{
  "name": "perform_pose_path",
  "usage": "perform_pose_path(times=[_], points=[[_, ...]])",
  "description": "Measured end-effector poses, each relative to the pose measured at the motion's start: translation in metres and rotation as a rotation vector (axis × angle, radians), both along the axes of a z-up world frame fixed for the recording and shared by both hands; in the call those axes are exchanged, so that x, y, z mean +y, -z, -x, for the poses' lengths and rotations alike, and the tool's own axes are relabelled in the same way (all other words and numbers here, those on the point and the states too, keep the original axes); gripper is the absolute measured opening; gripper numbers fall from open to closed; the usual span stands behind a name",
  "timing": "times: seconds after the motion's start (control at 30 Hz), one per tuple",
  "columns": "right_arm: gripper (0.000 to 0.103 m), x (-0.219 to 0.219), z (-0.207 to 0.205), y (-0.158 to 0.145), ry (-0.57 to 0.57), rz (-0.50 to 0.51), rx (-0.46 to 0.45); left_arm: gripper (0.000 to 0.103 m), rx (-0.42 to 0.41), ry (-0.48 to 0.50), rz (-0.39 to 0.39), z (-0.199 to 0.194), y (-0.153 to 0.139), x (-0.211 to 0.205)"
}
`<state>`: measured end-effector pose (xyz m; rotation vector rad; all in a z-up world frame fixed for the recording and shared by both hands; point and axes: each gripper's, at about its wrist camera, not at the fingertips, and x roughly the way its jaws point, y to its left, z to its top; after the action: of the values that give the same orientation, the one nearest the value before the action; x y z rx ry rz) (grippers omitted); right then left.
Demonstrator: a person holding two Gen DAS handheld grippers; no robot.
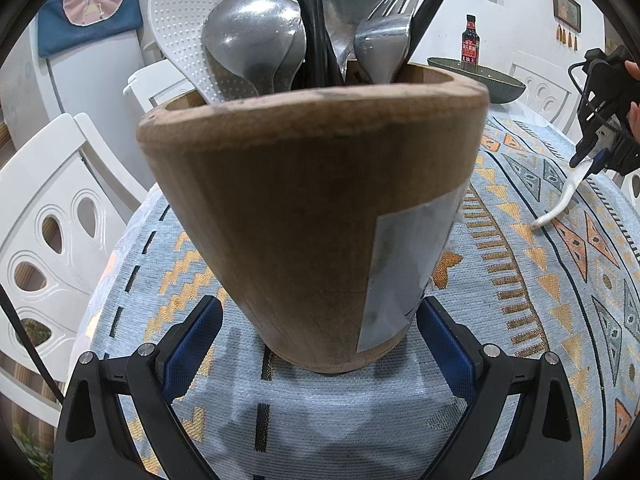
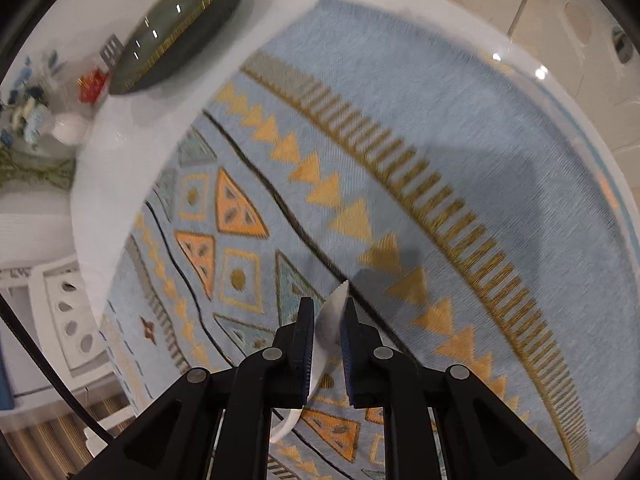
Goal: Organize utensils
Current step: 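Lift the white ceramic spoon with the right gripper toward the cup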
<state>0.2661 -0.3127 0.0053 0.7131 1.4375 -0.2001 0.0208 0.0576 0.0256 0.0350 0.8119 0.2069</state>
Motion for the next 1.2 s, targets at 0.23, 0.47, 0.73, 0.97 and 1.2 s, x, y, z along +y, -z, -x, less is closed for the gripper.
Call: perform_pose_path(times=[0.23, 0.47, 0.73, 0.97, 1.2], points=[[0.012, 0.016, 0.002, 0.017, -0.036, -0.018, 0.029, 0.098, 0.002, 0.0, 0.0, -0.004, 0.001, 0.004], [0.01, 0.035, 0.013, 0.01, -0.104, -0.019, -0.031, 0.098, 0.003, 0.0, 0.001, -0.005, 0.001, 0.005], [0.008, 0.035, 0.044, -0.062, -0.156, 0.048, -0.234, 0.098, 0.003, 0.0, 0.001, -0.005, 0.001, 0.005], [0.008, 0.052, 0.07, -0.142, -0.22, 0.046, -0.455, 0.098, 0.003, 0.0, 0.001, -0.005, 0.001, 0.004], [0.008, 0.095, 0.099, -0.232, -0.344, 0.018, -0.758, 0.098, 0.003, 0.0, 0.001, -0.005, 0.001, 0.005]])
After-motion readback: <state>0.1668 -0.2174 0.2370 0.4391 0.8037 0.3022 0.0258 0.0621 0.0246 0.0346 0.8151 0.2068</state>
